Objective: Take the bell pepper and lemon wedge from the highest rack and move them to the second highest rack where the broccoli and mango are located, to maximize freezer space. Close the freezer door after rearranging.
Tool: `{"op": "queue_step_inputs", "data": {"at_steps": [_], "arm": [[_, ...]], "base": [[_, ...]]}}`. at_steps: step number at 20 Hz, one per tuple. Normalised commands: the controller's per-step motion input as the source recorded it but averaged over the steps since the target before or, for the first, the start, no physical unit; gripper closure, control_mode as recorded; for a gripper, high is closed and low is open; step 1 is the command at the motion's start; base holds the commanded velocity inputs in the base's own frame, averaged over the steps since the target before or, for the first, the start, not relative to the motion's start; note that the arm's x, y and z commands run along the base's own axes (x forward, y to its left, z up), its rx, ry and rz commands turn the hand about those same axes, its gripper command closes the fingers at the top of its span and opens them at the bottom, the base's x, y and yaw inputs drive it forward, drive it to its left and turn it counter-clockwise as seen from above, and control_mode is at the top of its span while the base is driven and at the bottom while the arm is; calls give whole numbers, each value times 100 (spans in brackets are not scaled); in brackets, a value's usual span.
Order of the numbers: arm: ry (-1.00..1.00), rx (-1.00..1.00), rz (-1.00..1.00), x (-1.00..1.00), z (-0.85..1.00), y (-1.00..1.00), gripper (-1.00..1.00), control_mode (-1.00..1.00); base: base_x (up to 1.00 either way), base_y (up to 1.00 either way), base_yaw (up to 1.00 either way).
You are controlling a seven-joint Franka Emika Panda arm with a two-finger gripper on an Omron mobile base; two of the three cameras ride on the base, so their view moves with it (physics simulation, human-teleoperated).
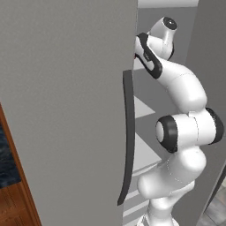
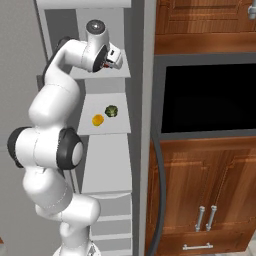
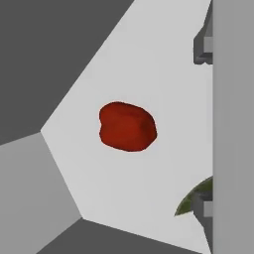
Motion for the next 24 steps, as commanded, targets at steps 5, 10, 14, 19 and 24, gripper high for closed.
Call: {"op": "queue_step_inputs", "data": {"at_steps": [5,10,14,19,24], "arm": [[3,0,0,26,-12,9,-100,-100],[1,0,0,25,-13,4,-100,-100],[0,0,0,29,-10,0,-100,-100],[0,0,0,27,-12,0,-100,-100],[0,0,0,33,-7,0,-100,-100]], "base": [[0,0,0],[0,0,0],[0,0,0],[0,0,0],[0,0,0]]}}
